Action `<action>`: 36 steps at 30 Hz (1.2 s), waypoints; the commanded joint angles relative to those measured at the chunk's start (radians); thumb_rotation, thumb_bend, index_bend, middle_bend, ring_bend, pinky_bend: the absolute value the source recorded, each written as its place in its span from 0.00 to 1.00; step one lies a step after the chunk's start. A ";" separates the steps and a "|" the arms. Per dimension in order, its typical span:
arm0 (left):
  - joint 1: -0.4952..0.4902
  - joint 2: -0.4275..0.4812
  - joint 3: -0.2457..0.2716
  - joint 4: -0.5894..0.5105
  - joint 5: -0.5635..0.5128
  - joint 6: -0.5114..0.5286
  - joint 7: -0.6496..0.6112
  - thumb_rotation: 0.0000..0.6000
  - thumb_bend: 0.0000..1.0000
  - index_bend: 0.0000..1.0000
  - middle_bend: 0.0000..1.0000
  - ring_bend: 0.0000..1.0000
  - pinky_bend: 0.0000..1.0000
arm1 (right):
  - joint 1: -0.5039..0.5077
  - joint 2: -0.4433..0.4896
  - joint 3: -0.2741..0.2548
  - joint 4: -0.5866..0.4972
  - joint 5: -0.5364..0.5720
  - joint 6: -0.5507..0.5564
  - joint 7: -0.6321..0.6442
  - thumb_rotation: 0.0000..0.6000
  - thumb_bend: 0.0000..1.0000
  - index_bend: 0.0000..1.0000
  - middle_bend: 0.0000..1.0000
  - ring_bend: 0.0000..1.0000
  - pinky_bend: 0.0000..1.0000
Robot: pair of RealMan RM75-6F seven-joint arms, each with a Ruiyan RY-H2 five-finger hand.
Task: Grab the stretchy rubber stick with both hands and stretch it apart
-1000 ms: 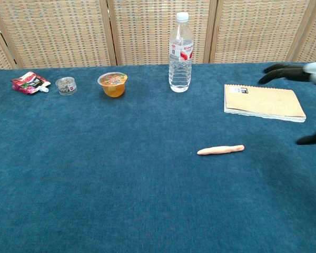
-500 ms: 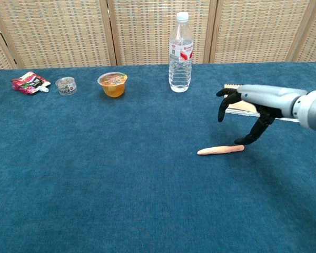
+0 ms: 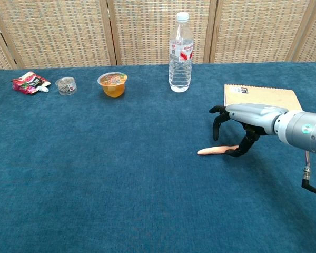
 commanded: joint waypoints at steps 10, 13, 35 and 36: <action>-0.001 -0.003 0.004 0.001 -0.001 0.002 0.000 1.00 0.00 0.00 0.00 0.00 0.00 | 0.007 -0.020 -0.021 0.043 -0.017 0.010 0.028 1.00 0.50 0.47 0.03 0.00 0.00; -0.001 -0.003 0.005 0.000 0.000 0.004 0.000 1.00 0.00 0.00 0.00 0.00 0.00 | 0.008 -0.023 -0.024 0.049 -0.018 0.010 0.036 1.00 0.51 0.48 0.04 0.00 0.00; -0.003 -0.006 0.011 0.000 0.003 0.006 0.003 1.00 0.00 0.00 0.00 0.00 0.00 | 0.015 -0.038 -0.041 0.086 -0.022 0.006 0.068 1.00 0.56 0.53 0.07 0.00 0.00; -0.002 -0.006 0.011 0.000 0.004 0.007 0.003 1.00 0.00 0.00 0.00 0.00 0.00 | 0.015 -0.039 -0.041 0.087 -0.021 0.006 0.070 1.00 0.56 0.53 0.07 0.00 0.00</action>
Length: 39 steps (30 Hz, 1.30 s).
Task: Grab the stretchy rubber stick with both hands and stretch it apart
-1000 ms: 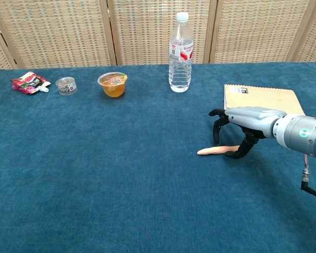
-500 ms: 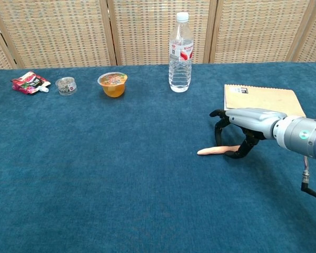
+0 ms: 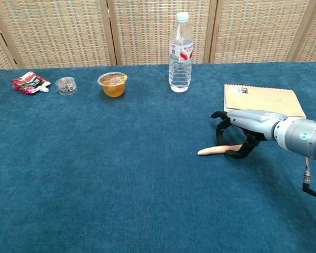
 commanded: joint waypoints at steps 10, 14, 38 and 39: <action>-0.001 -0.004 0.002 0.002 0.000 0.001 0.005 1.00 0.00 0.00 0.00 0.00 0.00 | -0.001 -0.002 -0.002 0.009 -0.004 0.004 0.021 1.00 0.57 0.62 0.13 0.00 0.00; -0.002 -0.003 0.001 0.003 -0.005 -0.002 0.003 1.00 0.00 0.00 0.00 0.00 0.00 | -0.005 0.011 0.007 -0.015 -0.010 0.012 0.044 1.00 0.57 0.63 0.13 0.00 0.00; -0.269 0.023 -0.122 0.210 0.205 -0.133 -0.239 1.00 0.00 0.05 0.00 0.00 0.00 | 0.213 0.219 0.260 -0.391 0.526 -0.120 0.156 1.00 0.60 0.63 0.15 0.00 0.00; -0.286 0.019 -0.125 0.213 0.214 -0.142 -0.261 1.00 0.00 0.07 0.00 0.00 0.00 | 0.233 0.219 0.263 -0.390 0.560 -0.124 0.156 1.00 0.60 0.63 0.15 0.00 0.00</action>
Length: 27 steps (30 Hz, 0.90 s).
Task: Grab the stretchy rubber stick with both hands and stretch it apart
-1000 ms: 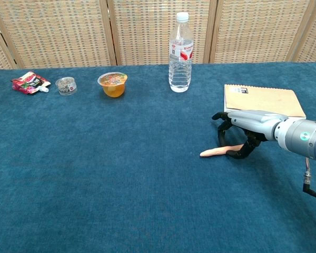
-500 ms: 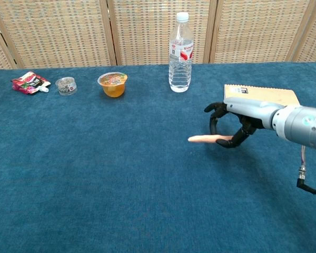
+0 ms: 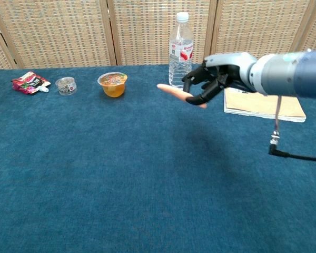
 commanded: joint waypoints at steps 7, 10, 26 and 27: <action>-0.150 -0.012 -0.049 0.018 0.062 -0.090 -0.048 1.00 0.00 0.21 0.00 0.00 0.00 | 0.206 0.008 0.060 -0.017 0.290 -0.024 0.005 1.00 0.60 0.64 0.16 0.00 0.00; -0.183 -0.004 -0.057 -0.004 0.062 -0.122 -0.003 1.00 0.00 0.23 0.00 0.00 0.00 | 0.237 -0.003 0.055 -0.026 0.329 -0.005 0.007 1.00 0.60 0.64 0.16 0.00 0.00; -0.333 -0.185 -0.056 -0.013 0.013 -0.254 0.108 1.00 0.00 0.42 0.00 0.00 0.00 | 0.295 -0.069 0.025 -0.065 0.366 0.042 0.038 1.00 0.61 0.64 0.17 0.00 0.00; -0.341 -0.200 -0.053 -0.008 0.019 -0.254 0.110 1.00 0.00 0.43 0.00 0.00 0.00 | 0.296 -0.070 0.023 -0.066 0.365 0.045 0.038 1.00 0.61 0.64 0.17 0.00 0.00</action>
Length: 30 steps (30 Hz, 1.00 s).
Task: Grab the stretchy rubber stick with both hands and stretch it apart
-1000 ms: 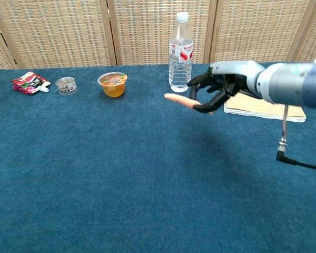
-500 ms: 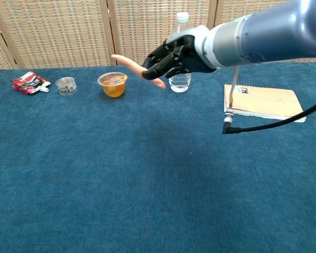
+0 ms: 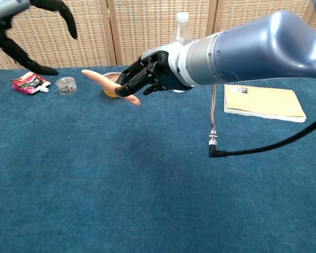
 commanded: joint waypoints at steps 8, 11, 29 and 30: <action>-0.058 -0.102 0.026 0.027 0.016 -0.010 0.022 1.00 0.02 0.44 0.00 0.00 0.00 | 0.007 -0.003 -0.009 -0.005 -0.001 0.027 0.007 1.00 0.61 0.64 0.17 0.00 0.00; -0.072 -0.130 0.029 0.029 0.008 -0.017 0.020 1.00 0.04 0.45 0.00 0.00 0.00 | 0.007 -0.005 -0.010 -0.008 -0.001 0.032 0.012 1.00 0.62 0.65 0.17 0.00 0.00; -0.114 -0.225 0.043 0.079 -0.012 -0.013 0.095 1.00 0.23 0.52 0.00 0.00 0.00 | -0.005 0.007 -0.026 -0.014 -0.016 0.032 0.026 1.00 0.62 0.65 0.17 0.00 0.00; -0.115 -0.225 0.044 0.084 -0.010 -0.010 0.100 1.00 0.23 0.52 0.00 0.00 0.00 | -0.007 0.009 -0.027 -0.014 -0.018 0.031 0.027 1.00 0.62 0.65 0.17 0.00 0.00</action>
